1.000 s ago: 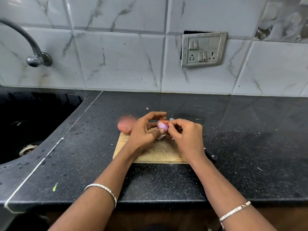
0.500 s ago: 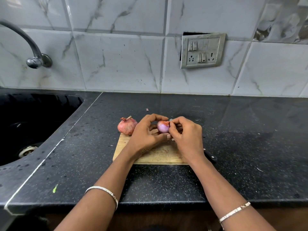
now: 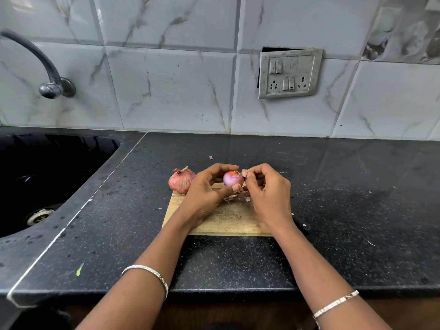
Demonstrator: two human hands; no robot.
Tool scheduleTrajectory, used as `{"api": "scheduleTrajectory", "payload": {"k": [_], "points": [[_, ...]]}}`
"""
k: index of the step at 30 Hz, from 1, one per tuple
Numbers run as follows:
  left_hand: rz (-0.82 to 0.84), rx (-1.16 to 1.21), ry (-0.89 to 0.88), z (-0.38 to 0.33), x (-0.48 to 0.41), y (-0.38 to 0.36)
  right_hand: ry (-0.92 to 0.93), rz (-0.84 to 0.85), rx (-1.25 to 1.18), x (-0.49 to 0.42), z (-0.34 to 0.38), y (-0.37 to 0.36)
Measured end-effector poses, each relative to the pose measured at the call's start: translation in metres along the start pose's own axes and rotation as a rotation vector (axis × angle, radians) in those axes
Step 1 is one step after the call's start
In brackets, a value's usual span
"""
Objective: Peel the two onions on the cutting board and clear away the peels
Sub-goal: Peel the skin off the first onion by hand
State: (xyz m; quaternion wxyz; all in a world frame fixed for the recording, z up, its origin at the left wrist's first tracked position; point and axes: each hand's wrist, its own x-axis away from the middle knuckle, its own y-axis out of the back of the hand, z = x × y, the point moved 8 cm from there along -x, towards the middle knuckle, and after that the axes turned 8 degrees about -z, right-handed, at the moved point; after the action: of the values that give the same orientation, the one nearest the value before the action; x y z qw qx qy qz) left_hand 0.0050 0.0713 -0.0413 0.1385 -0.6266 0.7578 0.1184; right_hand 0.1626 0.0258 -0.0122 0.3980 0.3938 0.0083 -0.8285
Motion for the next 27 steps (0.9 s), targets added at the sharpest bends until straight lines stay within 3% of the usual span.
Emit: {"api": "scheduleTrajectory", "payload": {"k": [7,15,27], "points": [[-0.08,0.035,0.03,0.001,-0.001,0.006,-0.053,-0.103,0.0,-0.001,-0.002,0.015],[-0.115,0.106,0.084,0.004,-0.001,0.009,-0.004,-0.027,0.024,0.0,0.003,0.007],[-0.15,-0.219,-0.196,-0.012,-0.002,0.009,-0.188,0.219,-0.243,0.008,0.002,-0.012]]}}
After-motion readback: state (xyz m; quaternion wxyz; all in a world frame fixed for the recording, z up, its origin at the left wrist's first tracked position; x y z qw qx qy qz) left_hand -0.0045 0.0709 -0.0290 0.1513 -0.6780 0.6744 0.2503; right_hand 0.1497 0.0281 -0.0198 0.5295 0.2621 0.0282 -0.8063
